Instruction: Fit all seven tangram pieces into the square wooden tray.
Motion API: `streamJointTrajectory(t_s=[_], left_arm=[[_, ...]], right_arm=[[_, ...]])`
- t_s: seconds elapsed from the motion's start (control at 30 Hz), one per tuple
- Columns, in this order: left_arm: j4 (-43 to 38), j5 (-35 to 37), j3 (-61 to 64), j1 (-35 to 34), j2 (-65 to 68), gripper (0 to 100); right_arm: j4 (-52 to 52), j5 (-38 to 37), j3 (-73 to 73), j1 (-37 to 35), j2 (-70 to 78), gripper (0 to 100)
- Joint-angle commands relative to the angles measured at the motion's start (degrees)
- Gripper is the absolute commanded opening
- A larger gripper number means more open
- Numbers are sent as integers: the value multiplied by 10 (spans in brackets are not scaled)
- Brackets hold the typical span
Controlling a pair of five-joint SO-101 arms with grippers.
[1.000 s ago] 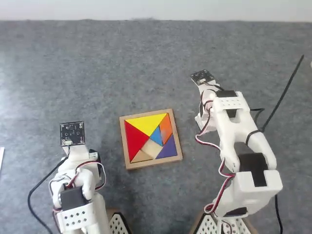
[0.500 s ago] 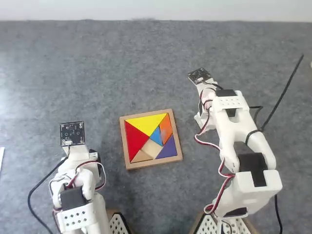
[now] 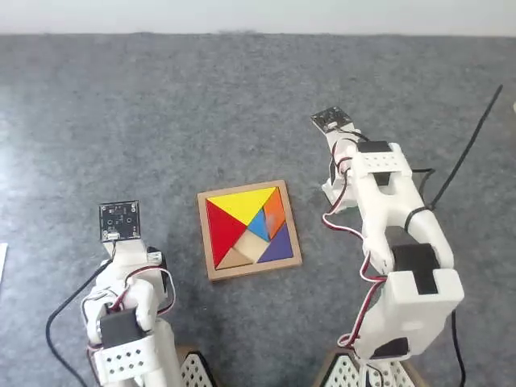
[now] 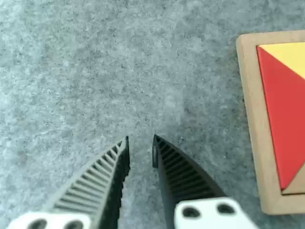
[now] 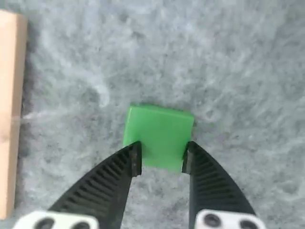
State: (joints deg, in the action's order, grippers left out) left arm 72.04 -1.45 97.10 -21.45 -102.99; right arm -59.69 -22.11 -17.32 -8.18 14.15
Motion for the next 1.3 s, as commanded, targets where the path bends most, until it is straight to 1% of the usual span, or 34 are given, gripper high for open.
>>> streamJointTrajectory(t_s=[0.0,0.17,0.2,0.27,0.33,0.4,0.5,0.57,0.7,0.97,1.07,1.13,1.27], left_arm=[[2,-1,-7,-4,-11,80],[2,-1,-7,-4,-11,80],[2,-1,-7,-4,-11,80],[2,-1,-7,-4,-11,80],[2,-1,-7,-4,-11,80],[2,-1,-7,-4,-11,80],[2,-1,-7,-4,-11,80],[2,-1,-7,-4,-11,80],[2,-1,-7,-4,-11,80],[2,-1,-7,-4,-11,80],[2,-1,-7,-4,-11,80],[2,-1,-7,-4,-11,80],[2,-1,-7,-4,-11,80]], right_arm=[[-30,34,31,0,-12,155],[-57,73,32,-27,-53,158],[-57,81,32,-35,-58,173],[-54,96,32,-45,-58,240],[-54,94,32,-62,-51,318],[-54,98,32,-76,-44,342],[-52,109,35,-81,-34,303],[-40,132,35,-75,-23,277],[-35,141,34,-54,0,255],[-32,139,35,-51,16,251],[-20,135,36,-51,18,195],[-12,119,37,-50,21,169],[-7,105,37,-49,21,172]])
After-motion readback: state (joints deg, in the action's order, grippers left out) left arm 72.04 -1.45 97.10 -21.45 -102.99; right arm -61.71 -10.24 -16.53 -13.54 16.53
